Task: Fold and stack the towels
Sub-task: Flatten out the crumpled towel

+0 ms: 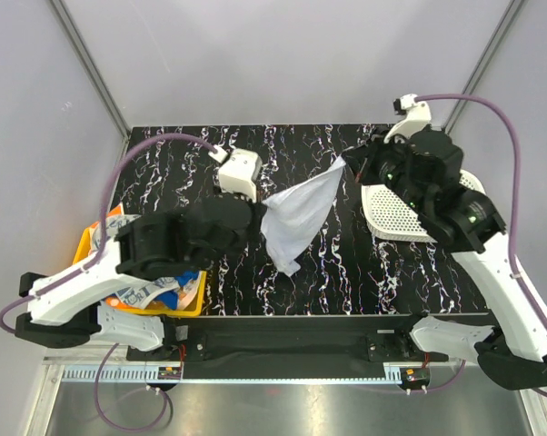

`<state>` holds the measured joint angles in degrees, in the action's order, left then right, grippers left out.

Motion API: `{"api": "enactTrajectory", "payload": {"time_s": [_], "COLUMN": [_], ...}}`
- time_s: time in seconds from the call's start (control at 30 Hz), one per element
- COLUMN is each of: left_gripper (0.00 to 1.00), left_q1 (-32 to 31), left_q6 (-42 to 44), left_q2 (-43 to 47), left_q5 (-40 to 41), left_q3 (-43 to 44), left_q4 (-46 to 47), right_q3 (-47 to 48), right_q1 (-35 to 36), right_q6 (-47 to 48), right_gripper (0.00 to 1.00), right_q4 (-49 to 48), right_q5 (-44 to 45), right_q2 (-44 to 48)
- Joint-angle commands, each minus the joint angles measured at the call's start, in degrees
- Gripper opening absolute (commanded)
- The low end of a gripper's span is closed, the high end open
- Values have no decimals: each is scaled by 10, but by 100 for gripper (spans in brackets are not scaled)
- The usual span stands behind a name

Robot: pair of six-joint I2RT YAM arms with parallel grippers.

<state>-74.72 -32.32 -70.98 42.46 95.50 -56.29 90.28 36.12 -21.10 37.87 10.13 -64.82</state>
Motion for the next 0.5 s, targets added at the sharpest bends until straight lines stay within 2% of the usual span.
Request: {"api": "enactTrajectory", "payload": {"time_s": [0.0, 0.27, 0.47], "left_gripper": [0, 0, 0], "left_q1": [0, 0, 0], "left_q6": [56, 105, 110], "left_q2": [8, 36, 46], "left_q5": [4, -34, -69], "left_q3": [71, 130, 159], "left_q4": [7, 34, 38], "right_q3": [66, 138, 176], "right_q1": [5, 4, 5], "right_q6": [21, 19, 15], "right_gripper": [0, 0, 0], "right_q4": [15, 26, 35], "right_q5": [-38, -62, -76], "right_q2": [0, 0, -2]}}
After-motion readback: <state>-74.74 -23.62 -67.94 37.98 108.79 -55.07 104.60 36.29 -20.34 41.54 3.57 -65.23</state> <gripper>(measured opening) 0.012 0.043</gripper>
